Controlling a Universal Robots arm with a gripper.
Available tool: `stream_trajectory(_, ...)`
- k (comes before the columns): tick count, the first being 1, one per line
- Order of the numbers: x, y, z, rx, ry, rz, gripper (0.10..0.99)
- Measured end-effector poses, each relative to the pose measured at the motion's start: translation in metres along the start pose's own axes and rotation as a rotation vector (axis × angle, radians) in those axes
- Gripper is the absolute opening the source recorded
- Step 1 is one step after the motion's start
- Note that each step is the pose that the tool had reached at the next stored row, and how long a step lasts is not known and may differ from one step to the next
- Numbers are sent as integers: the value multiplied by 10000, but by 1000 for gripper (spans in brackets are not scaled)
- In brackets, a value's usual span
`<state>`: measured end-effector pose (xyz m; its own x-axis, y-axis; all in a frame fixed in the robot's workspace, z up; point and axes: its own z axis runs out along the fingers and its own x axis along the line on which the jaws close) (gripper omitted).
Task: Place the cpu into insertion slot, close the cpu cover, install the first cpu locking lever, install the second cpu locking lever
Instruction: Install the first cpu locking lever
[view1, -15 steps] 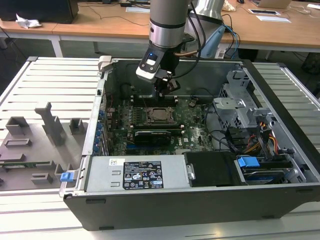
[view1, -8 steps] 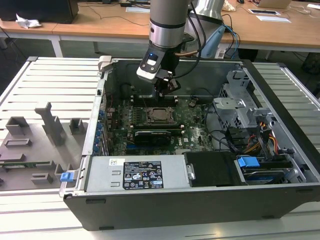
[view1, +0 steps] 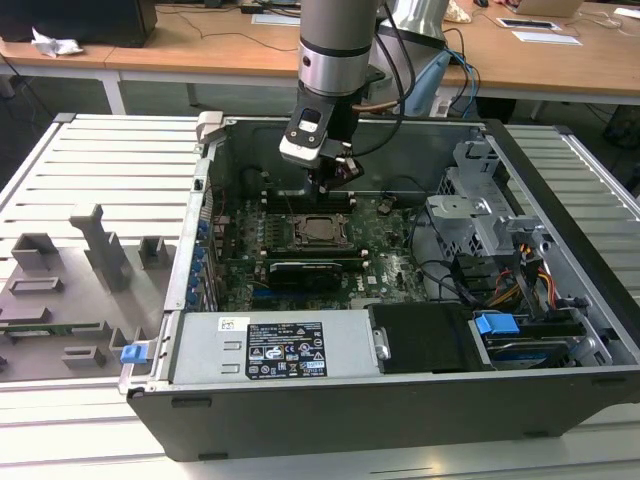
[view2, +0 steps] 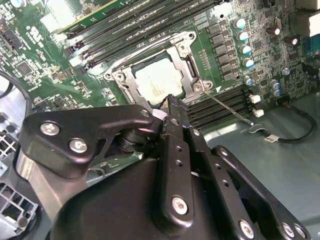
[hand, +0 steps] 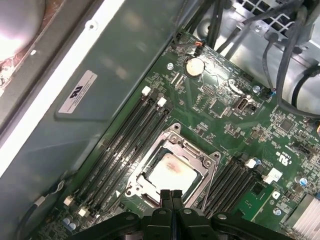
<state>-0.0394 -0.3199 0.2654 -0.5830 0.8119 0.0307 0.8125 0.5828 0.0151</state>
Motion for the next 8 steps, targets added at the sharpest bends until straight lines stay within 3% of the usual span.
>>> stream_trajectory(8,0,0,0,13,7,-433,106)
